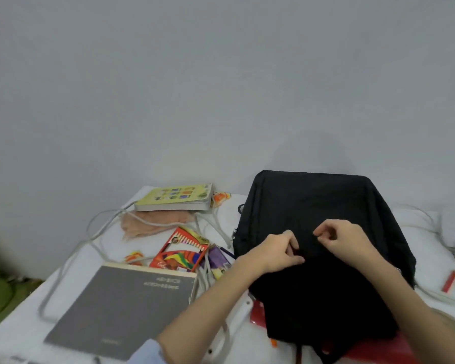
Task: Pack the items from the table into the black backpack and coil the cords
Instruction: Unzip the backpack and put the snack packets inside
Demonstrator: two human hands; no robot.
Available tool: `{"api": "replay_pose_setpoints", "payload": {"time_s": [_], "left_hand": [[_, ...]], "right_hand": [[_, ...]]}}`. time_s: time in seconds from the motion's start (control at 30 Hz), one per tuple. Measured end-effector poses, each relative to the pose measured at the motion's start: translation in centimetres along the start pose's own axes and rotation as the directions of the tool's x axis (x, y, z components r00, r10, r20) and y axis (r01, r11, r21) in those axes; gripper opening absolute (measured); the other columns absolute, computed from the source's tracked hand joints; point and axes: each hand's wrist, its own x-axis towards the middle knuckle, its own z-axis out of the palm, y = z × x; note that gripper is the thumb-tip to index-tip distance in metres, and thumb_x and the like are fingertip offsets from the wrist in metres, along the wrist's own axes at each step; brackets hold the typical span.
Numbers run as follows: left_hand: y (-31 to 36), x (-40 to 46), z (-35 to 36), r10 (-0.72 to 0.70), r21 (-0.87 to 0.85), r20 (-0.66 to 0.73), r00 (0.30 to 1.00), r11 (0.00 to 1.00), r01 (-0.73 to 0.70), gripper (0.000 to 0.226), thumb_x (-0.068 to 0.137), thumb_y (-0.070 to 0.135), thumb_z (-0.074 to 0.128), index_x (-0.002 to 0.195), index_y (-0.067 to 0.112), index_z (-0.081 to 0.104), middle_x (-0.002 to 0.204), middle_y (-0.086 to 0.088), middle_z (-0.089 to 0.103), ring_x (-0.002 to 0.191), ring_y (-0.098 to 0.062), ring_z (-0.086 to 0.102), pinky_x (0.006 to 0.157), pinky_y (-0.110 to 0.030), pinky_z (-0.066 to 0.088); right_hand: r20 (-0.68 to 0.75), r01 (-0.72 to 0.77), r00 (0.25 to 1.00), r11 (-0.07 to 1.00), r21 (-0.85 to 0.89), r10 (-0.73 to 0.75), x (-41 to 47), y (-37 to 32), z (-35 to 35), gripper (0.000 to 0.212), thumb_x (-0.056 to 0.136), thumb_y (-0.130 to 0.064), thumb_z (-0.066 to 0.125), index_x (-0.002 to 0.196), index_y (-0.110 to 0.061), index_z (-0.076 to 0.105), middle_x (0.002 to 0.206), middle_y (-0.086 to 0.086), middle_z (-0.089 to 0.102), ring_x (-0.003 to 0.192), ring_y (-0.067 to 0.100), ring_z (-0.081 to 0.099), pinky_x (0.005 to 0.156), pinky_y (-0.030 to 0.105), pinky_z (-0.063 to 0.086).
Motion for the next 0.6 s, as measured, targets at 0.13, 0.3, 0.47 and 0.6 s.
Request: {"api": "replay_pose_setpoints", "payload": {"time_s": [0.13,0.3,0.47,0.6], "left_hand": [[-2.1,-5.1,-6.0,0.072,-0.127,-0.308,0.949,0.985,-0.116,0.008,0.089,0.019,0.062,0.096,0.015,0.060,0.078,0.011,0.057,0.076,-0.005,0.054,0.067,-0.008,0.041],[-9.0,-11.4,-12.8,-0.109,-0.079,-0.738,0.666,0.994,0.075,0.006,0.091,0.014,0.059,0.085,0.015,0.060,0.076,0.008,0.060,0.071,-0.008,0.055,0.064,-0.011,0.039],[-18.0,-13.9,-14.8,-0.502,0.082,-0.572,0.648,0.752,0.654,0.022,0.092,0.014,0.054,0.111,0.007,0.062,0.117,-0.011,0.062,0.106,-0.026,0.056,0.087,-0.029,0.040],[-19.3,-13.7,-13.5,-0.671,0.235,-0.396,0.627,0.586,0.775,0.036,0.098,0.018,0.038,0.130,0.014,0.053,0.138,-0.008,0.050,0.125,-0.025,0.046,0.101,-0.030,0.035]], "right_hand": [[0.337,-0.022,0.935,0.965,-0.261,0.112,2.0,1.0,1.5,0.027,0.079,-0.028,0.072,0.083,-0.029,0.045,0.095,-0.003,0.052,0.087,0.013,0.052,0.071,0.023,0.041],[0.394,-0.017,0.905,0.940,-0.341,0.159,3.1,-1.1,1.2,0.022,0.083,-0.025,0.068,0.084,-0.023,0.047,0.089,-0.004,0.052,0.081,0.010,0.053,0.063,0.021,0.041],[0.185,0.220,0.958,0.975,0.012,-0.219,2.6,-6.1,2.6,0.008,0.087,-0.020,0.063,0.089,-0.026,0.057,0.079,-0.007,0.059,0.071,0.007,0.054,0.071,0.026,0.047],[0.193,0.370,0.892,0.906,0.207,-0.409,1.2,-10.2,5.5,0.005,0.086,-0.018,0.063,0.085,-0.021,0.068,0.074,-0.010,0.060,0.059,0.001,0.051,0.061,0.012,0.042]]}}
